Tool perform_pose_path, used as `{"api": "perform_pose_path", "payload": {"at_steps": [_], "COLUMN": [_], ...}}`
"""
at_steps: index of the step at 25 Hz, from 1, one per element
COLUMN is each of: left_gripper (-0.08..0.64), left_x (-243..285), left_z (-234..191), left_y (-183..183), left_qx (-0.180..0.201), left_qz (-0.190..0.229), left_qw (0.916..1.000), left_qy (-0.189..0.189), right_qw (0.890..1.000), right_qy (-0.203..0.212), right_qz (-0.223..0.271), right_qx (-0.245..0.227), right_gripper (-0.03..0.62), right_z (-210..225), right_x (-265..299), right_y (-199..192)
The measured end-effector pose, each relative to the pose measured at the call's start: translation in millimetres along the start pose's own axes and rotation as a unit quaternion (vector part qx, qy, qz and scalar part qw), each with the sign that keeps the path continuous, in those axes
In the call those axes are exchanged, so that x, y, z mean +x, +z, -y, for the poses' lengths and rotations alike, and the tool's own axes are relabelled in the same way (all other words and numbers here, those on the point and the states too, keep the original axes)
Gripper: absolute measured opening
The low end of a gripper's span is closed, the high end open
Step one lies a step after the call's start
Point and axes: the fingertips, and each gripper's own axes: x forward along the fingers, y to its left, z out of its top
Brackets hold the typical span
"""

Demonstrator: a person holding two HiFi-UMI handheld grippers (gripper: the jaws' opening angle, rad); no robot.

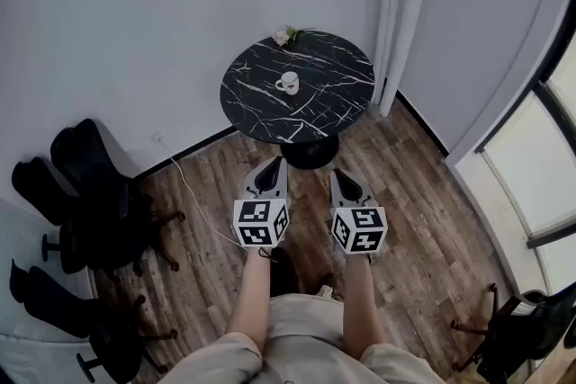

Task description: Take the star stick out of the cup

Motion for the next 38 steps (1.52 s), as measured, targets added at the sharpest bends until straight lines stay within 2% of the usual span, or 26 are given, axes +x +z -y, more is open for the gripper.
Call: {"api": "perform_pose_path", "payload": {"at_steps": [9,14,17,20,25,30,33,38], "left_gripper": [0.023,0.023,0.023,0.023,0.023,0.023,0.023,0.023], "left_x": [-5,-3,3,22,48,70,83,102], "left_z": [-23,-47,-63,-82,-119,-144,-159,-201], "left_y": [-3,-4,1,2,-3,15,14,19], "left_qx": [0.016,0.003,0.024,0.041,0.028,0.069,0.061,0.046], "left_qz": [-0.002,-0.004,-0.002,-0.006,-0.031,-0.029,-0.029,-0.028], "left_qw": [0.9999,1.0000,0.9997,0.9991,0.9989,0.9962,0.9955,0.9958], "left_qy": [-0.004,-0.002,0.001,0.001,-0.019,-0.045,-0.065,-0.074], "right_qw": [1.000,1.000,1.000,0.999,0.997,0.997,0.996,0.994], "right_qy": [-0.001,0.006,0.014,0.003,-0.014,-0.028,-0.039,-0.058], "right_qz": [0.017,0.006,0.007,0.015,0.008,0.027,0.027,0.042], "right_qx": [0.005,0.004,0.012,0.043,0.073,0.070,0.070,0.086], "right_gripper": [0.039,0.040,0.040,0.040,0.040,0.040,0.040,0.040], "right_z": [-15,-27,-27,-9,-5,-12,-12,-21], "right_x": [21,38,47,64,102,144,166,198], "right_y": [9,3,1,3,1,26,32,40]}}
